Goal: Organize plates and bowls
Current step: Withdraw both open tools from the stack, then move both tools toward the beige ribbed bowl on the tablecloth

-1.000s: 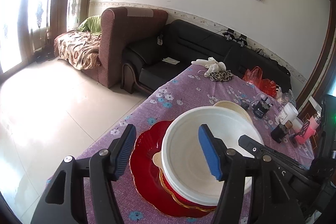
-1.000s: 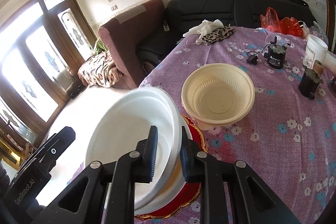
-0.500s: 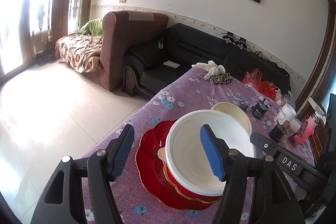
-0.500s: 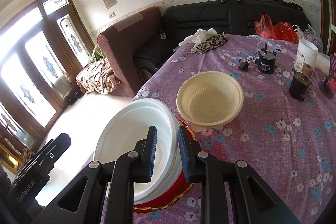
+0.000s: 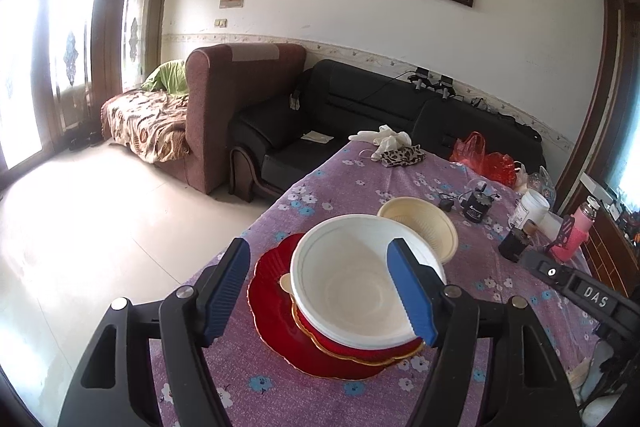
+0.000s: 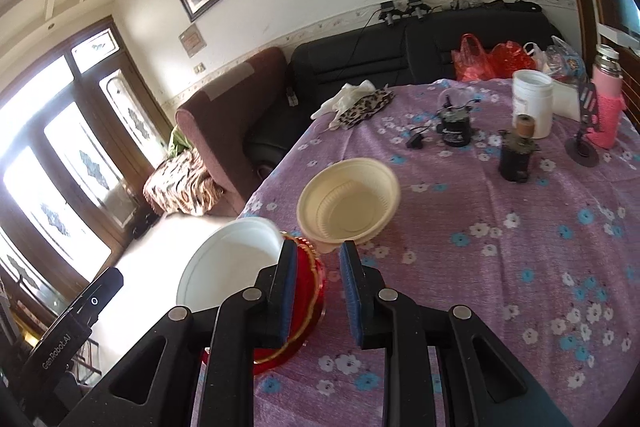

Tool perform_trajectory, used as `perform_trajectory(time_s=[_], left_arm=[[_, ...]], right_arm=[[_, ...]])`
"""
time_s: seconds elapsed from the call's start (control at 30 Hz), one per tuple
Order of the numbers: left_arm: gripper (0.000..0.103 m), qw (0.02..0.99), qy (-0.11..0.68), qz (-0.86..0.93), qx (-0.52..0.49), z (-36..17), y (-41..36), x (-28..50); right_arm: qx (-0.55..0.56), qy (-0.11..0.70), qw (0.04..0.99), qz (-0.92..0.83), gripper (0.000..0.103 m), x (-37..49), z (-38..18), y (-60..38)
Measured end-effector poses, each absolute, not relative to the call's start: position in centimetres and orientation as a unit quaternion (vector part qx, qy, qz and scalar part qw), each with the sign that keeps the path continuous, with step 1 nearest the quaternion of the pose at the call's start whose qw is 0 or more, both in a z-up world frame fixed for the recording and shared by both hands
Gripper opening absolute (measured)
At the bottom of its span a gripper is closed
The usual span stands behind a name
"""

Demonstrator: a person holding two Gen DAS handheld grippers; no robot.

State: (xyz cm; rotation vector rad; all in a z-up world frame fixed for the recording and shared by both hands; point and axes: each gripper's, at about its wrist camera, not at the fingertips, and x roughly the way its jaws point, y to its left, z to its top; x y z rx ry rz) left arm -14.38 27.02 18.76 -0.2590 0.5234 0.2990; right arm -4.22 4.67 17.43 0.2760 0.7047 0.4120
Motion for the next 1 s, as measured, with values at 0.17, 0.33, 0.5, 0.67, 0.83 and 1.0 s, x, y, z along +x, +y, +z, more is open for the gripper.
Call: perform_trajectory(time_s=[0.17,0.33,0.5,0.67,0.83,1.0], left_arm=[[0.075,0.954,0.245,0.139,-0.105,19.8,24.8,-15.3],[0.078,0.960,0.238,0.123,-0.082,20.6,22.1,-15.8],[0.082,0.965,0.232,0.107,-0.061,20.9,19.5,-16.1],[0.084,0.967,0.232,0.093,-0.046,21.0,17.7,-16.1],[0.084,0.967,0.239,0.081,-0.036,20.9,16.4,-15.6],[0.084,0.965,0.247,0.075,-0.039,20.6,16.2,-14.8]], right_arm=[[0.152,0.311,0.923,0.164,0.028,-5.7,19.1,-0.9],[0.175,0.275,0.938,0.116,0.034,-7.5,21.3,-7.6],[0.185,0.242,0.950,0.071,0.037,-9.5,23.8,-13.1],[0.189,0.214,0.958,0.038,0.041,-11.1,25.9,-17.0],[0.176,0.190,0.966,0.008,0.042,-12.2,28.2,-19.7],[0.160,0.173,0.972,-0.018,0.048,-12.5,30.3,-21.3]])
